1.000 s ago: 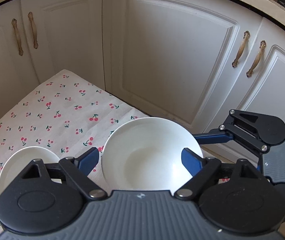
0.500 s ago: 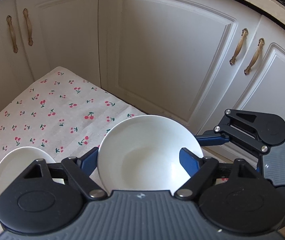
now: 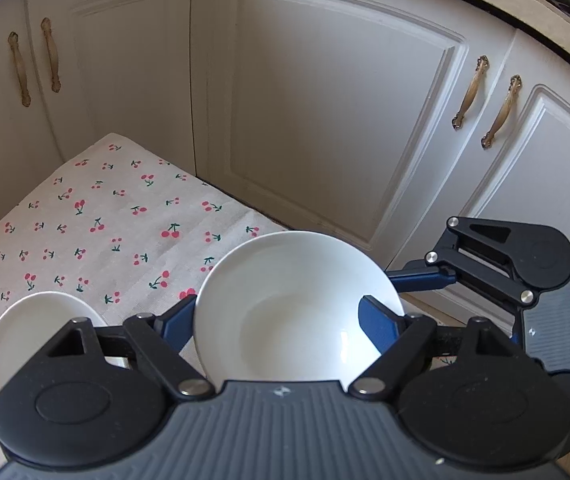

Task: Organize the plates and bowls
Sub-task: 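Carry the second bowl with the left tool over the first bowl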

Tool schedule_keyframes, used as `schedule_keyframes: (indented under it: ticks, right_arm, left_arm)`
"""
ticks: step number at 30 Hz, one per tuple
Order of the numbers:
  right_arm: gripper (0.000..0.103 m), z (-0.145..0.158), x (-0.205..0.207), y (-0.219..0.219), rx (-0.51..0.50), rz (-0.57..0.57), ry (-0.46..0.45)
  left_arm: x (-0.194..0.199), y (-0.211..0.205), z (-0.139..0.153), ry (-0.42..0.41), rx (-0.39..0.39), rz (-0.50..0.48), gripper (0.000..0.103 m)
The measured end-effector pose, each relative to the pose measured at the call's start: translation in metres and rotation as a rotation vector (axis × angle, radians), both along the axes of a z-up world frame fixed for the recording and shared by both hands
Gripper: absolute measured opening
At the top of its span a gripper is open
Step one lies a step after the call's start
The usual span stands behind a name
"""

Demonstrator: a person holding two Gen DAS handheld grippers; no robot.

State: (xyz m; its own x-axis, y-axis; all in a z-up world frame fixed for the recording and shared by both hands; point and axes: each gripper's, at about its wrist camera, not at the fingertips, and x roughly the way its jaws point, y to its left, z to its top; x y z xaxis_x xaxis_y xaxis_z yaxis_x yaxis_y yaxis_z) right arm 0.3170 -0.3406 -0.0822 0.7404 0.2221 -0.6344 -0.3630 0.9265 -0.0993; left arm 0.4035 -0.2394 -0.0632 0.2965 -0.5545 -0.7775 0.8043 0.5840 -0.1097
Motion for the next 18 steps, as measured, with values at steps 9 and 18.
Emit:
schedule_keyframes:
  ticks: [9, 18]
  right_arm:
    - [0.083, 0.017, -0.025, 0.008, -0.019, 0.003, 0.013]
    - [0.083, 0.046, -0.062, 0.027, -0.013, 0.012, 0.012]
  left_arm:
    - [-0.032, 0.011, 0.017, -0.008, -0.022, -0.016, 0.084]
    - [-0.076, 0.034, 0.047, -0.021, -0.043, -0.017, 0.084]
